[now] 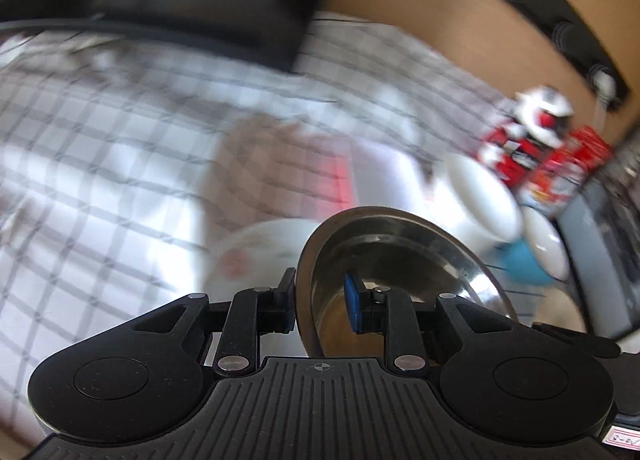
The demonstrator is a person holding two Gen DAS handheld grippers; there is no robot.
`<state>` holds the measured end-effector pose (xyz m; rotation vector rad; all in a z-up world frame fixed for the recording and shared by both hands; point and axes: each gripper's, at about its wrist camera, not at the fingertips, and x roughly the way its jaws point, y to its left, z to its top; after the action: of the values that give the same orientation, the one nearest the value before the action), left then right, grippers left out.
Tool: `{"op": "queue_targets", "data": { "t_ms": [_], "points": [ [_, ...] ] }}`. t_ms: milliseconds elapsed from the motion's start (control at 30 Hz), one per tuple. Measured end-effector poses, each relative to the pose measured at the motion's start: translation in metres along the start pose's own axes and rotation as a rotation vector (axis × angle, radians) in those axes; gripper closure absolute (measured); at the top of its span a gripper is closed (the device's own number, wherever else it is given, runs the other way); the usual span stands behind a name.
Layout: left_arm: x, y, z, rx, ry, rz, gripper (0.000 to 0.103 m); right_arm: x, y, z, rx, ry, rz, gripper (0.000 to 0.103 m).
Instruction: Organize plates and bowls
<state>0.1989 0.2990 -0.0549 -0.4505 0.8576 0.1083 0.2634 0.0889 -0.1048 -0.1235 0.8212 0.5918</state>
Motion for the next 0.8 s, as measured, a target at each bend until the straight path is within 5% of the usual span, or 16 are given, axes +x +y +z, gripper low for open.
{"op": "queue_targets", "data": {
  "t_ms": [200,367,700,800],
  "points": [
    [0.017,0.047,-0.011,-0.043,0.046,0.118,0.081,0.05,0.043,0.007,-0.109,0.106,0.029,0.061],
    [0.023,0.057,-0.014,-0.012,0.052,0.111,0.081,0.059,0.052,0.003,-0.15,0.096,-0.018,0.059],
    [0.038,0.076,-0.005,-0.06,0.08,0.086,0.037,0.066,0.026,0.013,-0.013,0.072,-0.021,0.04],
    [0.05,0.085,-0.004,-0.117,0.128,0.075,0.033,0.074,0.022,0.013,0.021,0.076,0.007,0.036]
  ]
}}
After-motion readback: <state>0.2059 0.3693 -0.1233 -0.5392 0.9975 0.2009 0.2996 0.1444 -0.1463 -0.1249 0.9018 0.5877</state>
